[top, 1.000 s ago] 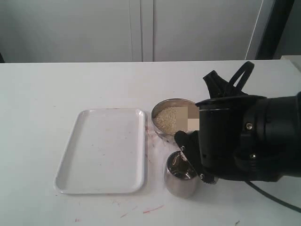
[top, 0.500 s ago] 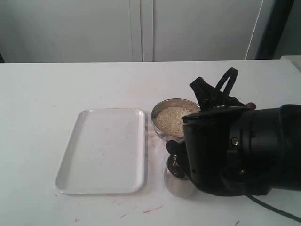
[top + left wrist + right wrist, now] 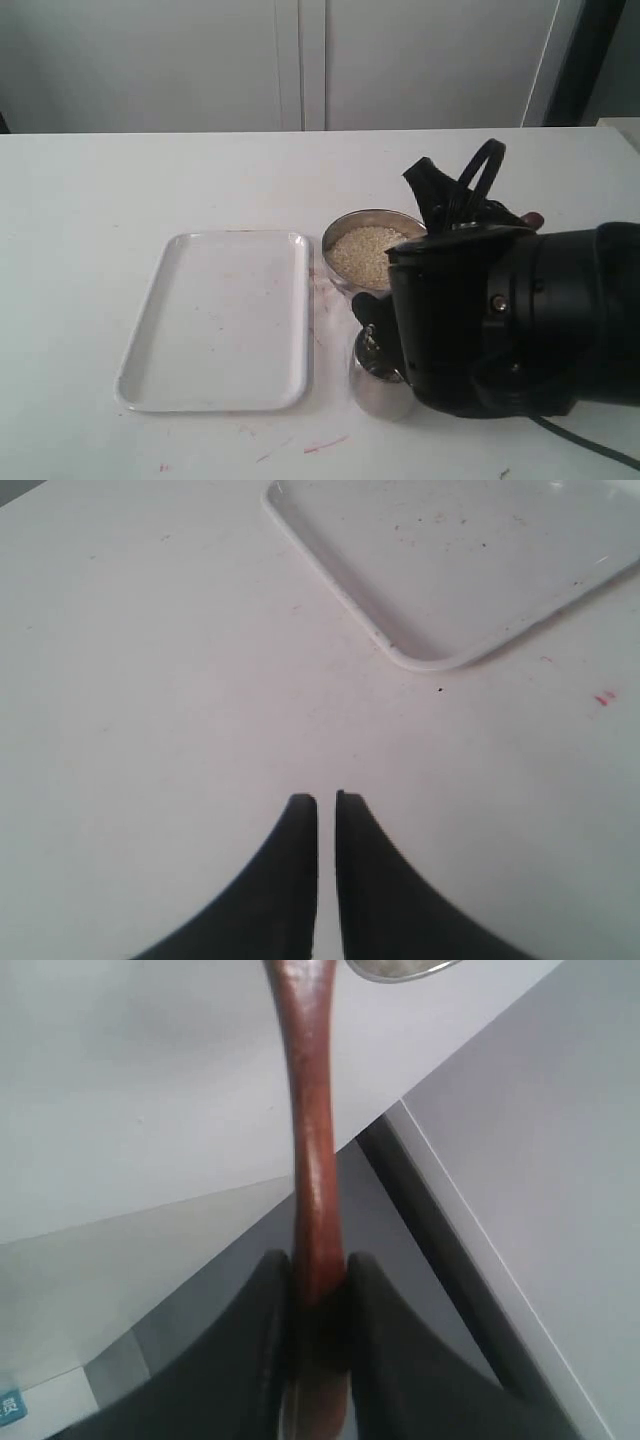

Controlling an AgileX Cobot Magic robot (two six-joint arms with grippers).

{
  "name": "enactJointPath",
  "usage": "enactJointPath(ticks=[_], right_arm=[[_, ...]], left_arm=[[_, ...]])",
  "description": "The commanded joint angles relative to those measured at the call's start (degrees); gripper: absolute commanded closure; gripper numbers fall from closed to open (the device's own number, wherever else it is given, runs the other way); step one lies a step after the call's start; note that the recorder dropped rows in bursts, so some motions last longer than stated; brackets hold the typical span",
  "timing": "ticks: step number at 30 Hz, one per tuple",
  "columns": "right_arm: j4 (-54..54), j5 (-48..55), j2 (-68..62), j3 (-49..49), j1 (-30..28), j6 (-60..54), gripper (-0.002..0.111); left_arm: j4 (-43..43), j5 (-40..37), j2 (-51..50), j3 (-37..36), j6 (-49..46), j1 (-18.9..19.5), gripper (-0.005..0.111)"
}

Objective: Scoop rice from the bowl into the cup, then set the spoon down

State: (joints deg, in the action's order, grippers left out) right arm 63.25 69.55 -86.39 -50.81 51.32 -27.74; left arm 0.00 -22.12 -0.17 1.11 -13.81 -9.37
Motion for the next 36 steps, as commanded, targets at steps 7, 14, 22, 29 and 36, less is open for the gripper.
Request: enactJointPath(ticks=[7,14,22,29,36], right_arm=[[0.2,0.4,-0.1,0.2,0.0,1.6,0.108],[-5.9,0.4,-0.1,0.2,0.0,-1.9,0.108],[-2.3,0.4,-0.1,0.2,0.0,1.0,0.108],[-5.3,0.4,-0.1,0.2,0.0,-2.4,0.108],[-0.7,0.4,-0.1,0.2,0.0,1.6,0.108]], left_arm=[[0.0,-1.9,0.2,-0.5,0.3,-0.1,0.092],[0.0,-1.9,0.2,-0.5,0.3,-0.1,0.092],[0.0,-1.9,0.2,-0.5,0.3,-0.1,0.092],[0.0,-1.9,0.2,-0.5,0.3,-0.1,0.092],[0.0,-1.9,0.2,-0.5,0.3,-0.1,0.092]])
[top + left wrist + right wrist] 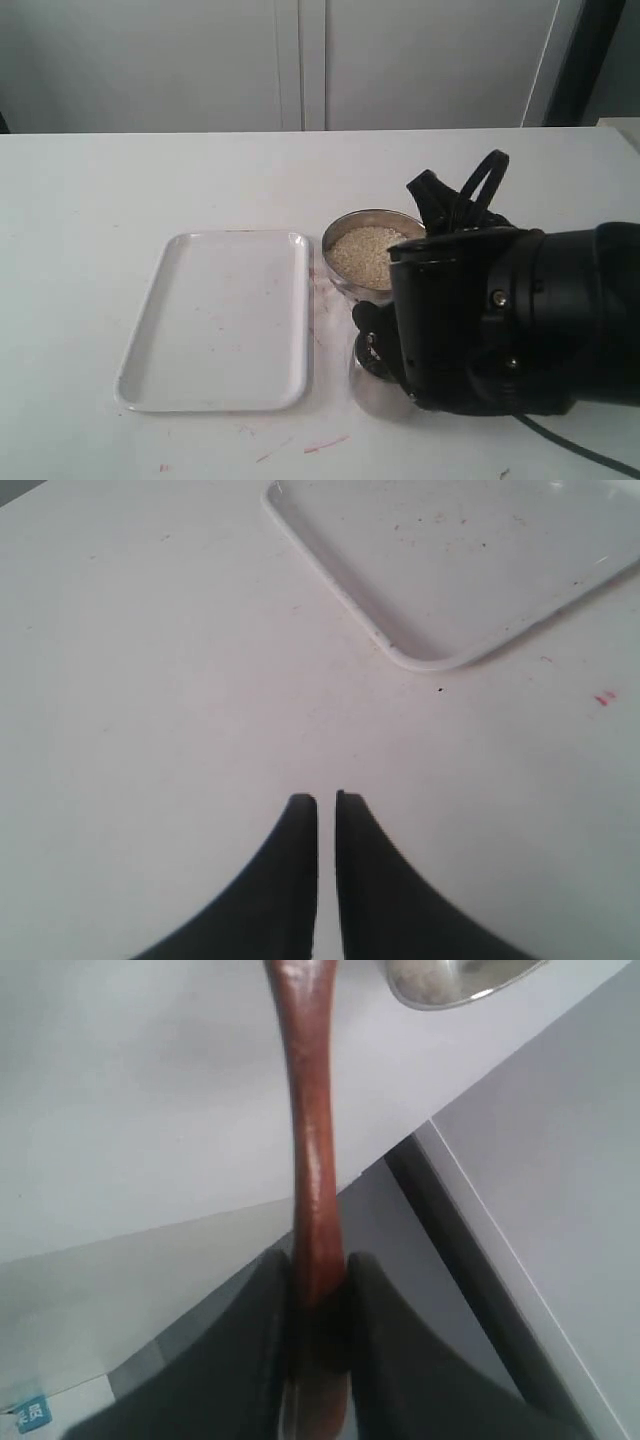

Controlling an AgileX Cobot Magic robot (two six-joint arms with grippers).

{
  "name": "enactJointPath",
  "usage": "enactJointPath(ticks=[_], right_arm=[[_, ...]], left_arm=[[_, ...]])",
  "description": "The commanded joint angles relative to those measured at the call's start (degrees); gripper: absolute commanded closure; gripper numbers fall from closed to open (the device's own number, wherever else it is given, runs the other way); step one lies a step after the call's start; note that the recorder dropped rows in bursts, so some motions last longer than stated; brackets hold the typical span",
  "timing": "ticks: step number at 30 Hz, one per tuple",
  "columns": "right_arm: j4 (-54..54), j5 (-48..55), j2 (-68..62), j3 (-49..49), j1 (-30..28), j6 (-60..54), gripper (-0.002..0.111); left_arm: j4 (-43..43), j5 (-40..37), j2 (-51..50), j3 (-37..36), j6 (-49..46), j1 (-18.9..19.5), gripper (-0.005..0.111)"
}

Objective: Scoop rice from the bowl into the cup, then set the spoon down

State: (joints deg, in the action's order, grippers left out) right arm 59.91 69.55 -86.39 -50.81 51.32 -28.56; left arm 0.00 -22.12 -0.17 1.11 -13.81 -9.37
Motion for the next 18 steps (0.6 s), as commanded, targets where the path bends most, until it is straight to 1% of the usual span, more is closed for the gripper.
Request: enactJointPath(ticks=[1,3,5,8,10,12,14,18], right_arm=[[1.6,0.4,-0.1,0.2,0.0,1.3,0.108],[-0.3,0.4,-0.1,0.2,0.0,-1.2,0.108],[0.4,0.4,-0.1,0.2,0.0,-1.6,0.108],[4.1,0.4,-0.1,0.2,0.0,2.4,0.108],[3.0,0.4,-0.1,0.2,0.0,3.1,0.108],[0.2,0.4,-0.1,0.2,0.0,1.3,0.108],[-0.1,0.4,-0.1,0.2,0.0,0.5,0.108],[3.8,0.4,-0.1,0.2,0.0,5.8,0.108]], left_arm=[[0.0,-1.9,0.2,-0.5,0.3,-0.1,0.092],[0.0,-1.9,0.2,-0.5,0.3,-0.1,0.092],[0.0,-1.9,0.2,-0.5,0.3,-0.1,0.092],[0.0,-1.9,0.2,-0.5,0.3,-0.1,0.092],[0.0,-1.9,0.2,-0.5,0.3,-0.1,0.092],[0.0,-1.9,0.2,-0.5,0.3,-0.1,0.092],[0.0,-1.9,0.2,-0.5,0.3,-0.1,0.092],[0.0,-1.9,0.2,-0.5,0.3,-0.1,0.092]])
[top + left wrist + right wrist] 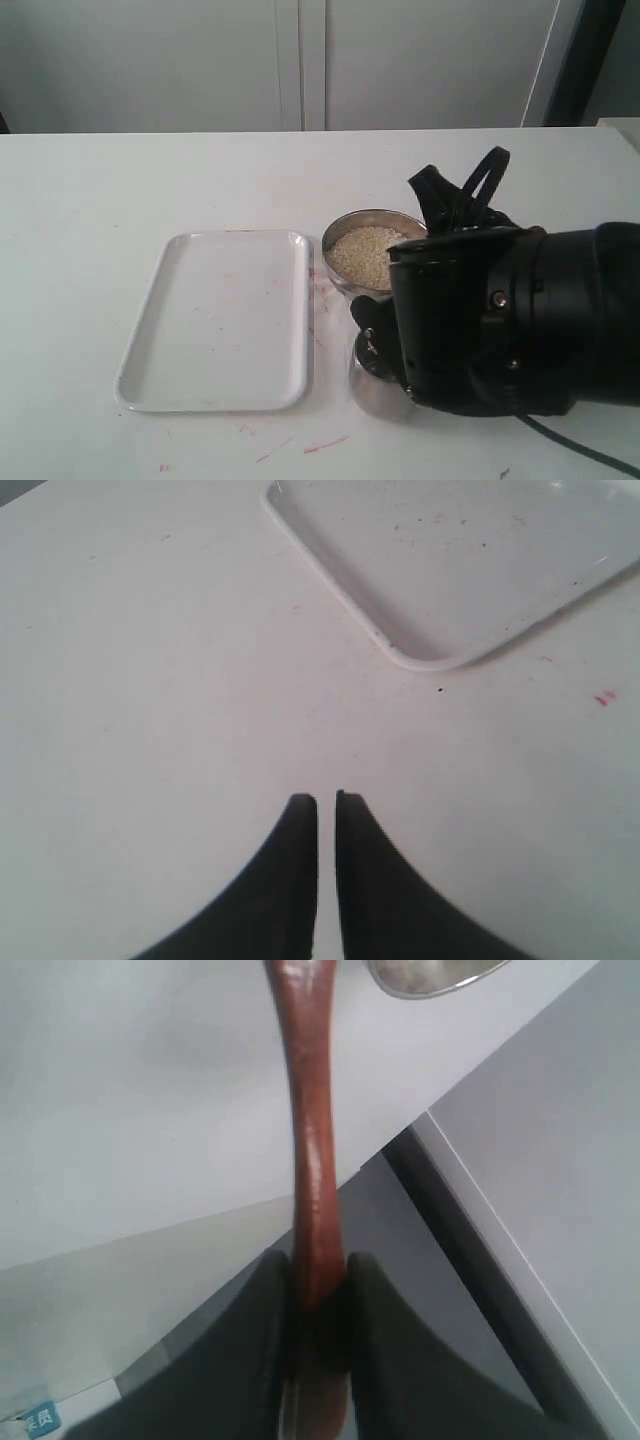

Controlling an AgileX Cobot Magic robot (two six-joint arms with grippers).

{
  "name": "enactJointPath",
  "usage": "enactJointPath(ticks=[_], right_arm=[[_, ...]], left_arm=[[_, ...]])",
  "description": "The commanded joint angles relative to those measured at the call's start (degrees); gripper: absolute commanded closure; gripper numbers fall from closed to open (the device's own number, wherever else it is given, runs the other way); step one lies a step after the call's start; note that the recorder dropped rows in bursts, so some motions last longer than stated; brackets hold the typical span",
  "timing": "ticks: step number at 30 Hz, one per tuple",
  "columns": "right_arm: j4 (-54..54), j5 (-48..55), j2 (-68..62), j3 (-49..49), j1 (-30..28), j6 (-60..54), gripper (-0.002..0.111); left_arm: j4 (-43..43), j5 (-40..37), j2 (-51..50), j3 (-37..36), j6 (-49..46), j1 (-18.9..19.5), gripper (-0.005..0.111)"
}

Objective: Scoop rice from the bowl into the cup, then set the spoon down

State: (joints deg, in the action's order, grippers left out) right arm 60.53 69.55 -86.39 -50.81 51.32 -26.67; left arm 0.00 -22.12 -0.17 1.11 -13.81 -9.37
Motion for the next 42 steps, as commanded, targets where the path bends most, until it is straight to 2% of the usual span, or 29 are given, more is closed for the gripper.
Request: enactJointPath(ticks=[1,5,10,16,26,42], right_arm=[[2.6,0.4,-0.1,0.2,0.0,4.5,0.108],[-3.2,0.4,-0.1,0.2,0.0,-0.5,0.108],[1.0,0.4,0.1,0.2,0.0,4.2,0.108],[-4.2,0.4,0.1,0.2,-0.1,0.1,0.108],[-4.1,0.4,0.1,0.2,-3.0,4.6,0.108],[-1.7,0.4,5.1,0.2,-3.3,0.7,0.108]], left_arm=[[0.0,-1.9,0.2,-0.5,0.3,-0.1,0.092],[0.0,-1.9,0.2,-0.5,0.3,-0.1,0.092],[0.0,-1.9,0.2,-0.5,0.3,-0.1,0.092],[0.0,-1.9,0.2,-0.5,0.3,-0.1,0.092],[0.0,-1.9,0.2,-0.5,0.3,-0.1,0.092],[0.0,-1.9,0.2,-0.5,0.3,-0.1,0.092]])
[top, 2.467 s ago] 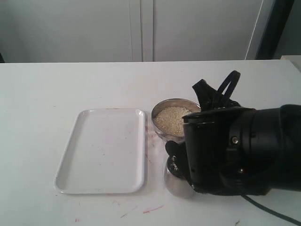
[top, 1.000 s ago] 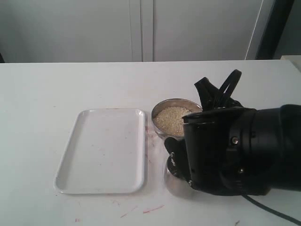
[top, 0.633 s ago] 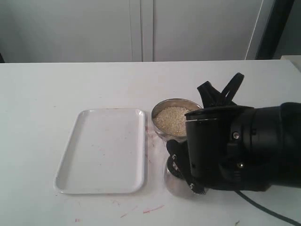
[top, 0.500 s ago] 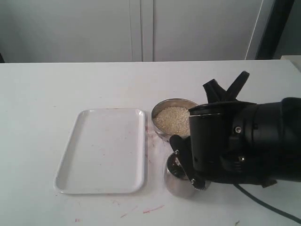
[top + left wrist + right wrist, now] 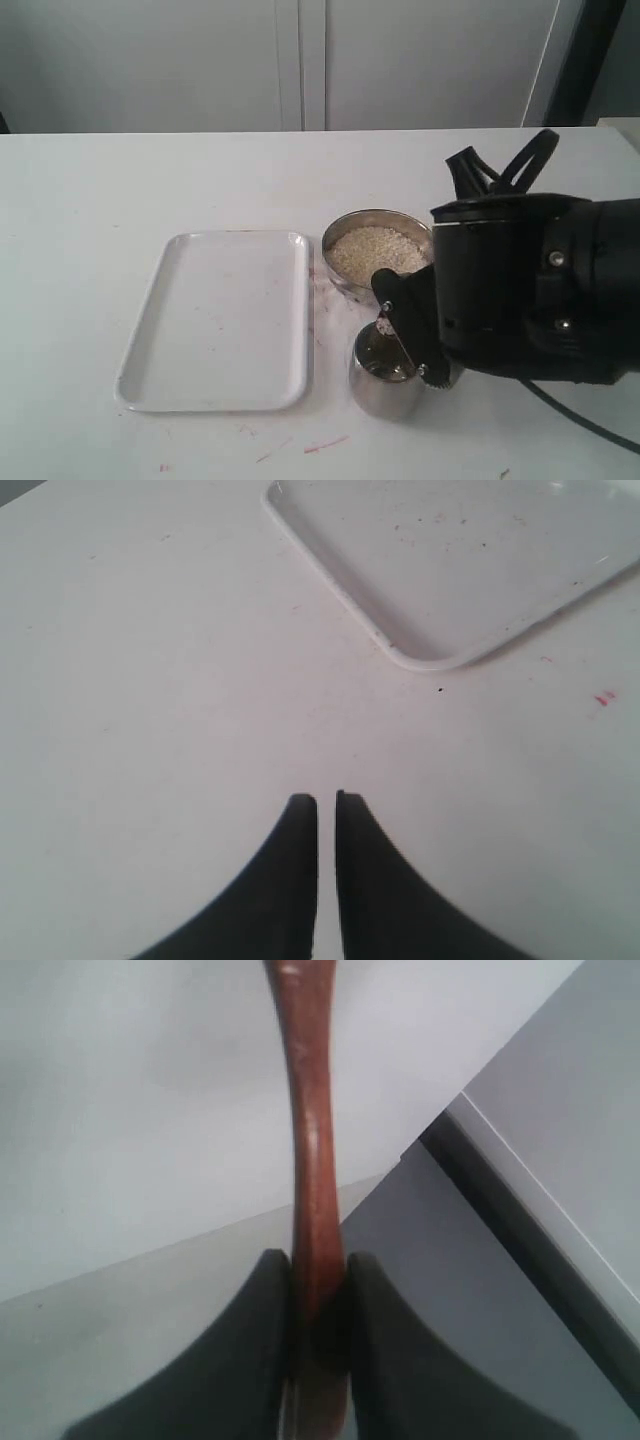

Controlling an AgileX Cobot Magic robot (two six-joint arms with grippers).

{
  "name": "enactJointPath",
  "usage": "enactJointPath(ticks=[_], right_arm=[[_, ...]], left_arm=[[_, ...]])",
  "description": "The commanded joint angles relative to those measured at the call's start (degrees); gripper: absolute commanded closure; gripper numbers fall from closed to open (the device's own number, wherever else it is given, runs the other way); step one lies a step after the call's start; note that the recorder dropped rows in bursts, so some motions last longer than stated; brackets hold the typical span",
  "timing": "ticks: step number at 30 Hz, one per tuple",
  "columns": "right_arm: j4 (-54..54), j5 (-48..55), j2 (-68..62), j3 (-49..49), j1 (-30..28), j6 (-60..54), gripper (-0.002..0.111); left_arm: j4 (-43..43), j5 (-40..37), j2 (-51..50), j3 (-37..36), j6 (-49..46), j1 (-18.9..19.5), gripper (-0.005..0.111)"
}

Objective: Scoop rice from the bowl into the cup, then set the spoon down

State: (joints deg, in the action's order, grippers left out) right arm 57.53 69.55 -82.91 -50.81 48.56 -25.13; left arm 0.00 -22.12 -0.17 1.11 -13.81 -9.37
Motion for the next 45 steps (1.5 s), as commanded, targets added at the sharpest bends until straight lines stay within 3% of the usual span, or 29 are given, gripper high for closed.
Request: enactJointPath(ticks=[1,22,45], right_arm=[[1.3,0.4,2.0,0.2,-0.6,-0.8,0.108],[6.0,0.4,4.2,0.2,-0.6,-3.4,0.108],[4.3,0.4,5.0,0.2,-0.6,-2.7,0.108]], left_arm=[[0.0,-1.9,0.2,-0.5,0.3,-0.1,0.092],[0.0,-1.9,0.2,-0.5,0.3,-0.1,0.092],[0.0,-1.9,0.2,-0.5,0.3,-0.1,0.092]])
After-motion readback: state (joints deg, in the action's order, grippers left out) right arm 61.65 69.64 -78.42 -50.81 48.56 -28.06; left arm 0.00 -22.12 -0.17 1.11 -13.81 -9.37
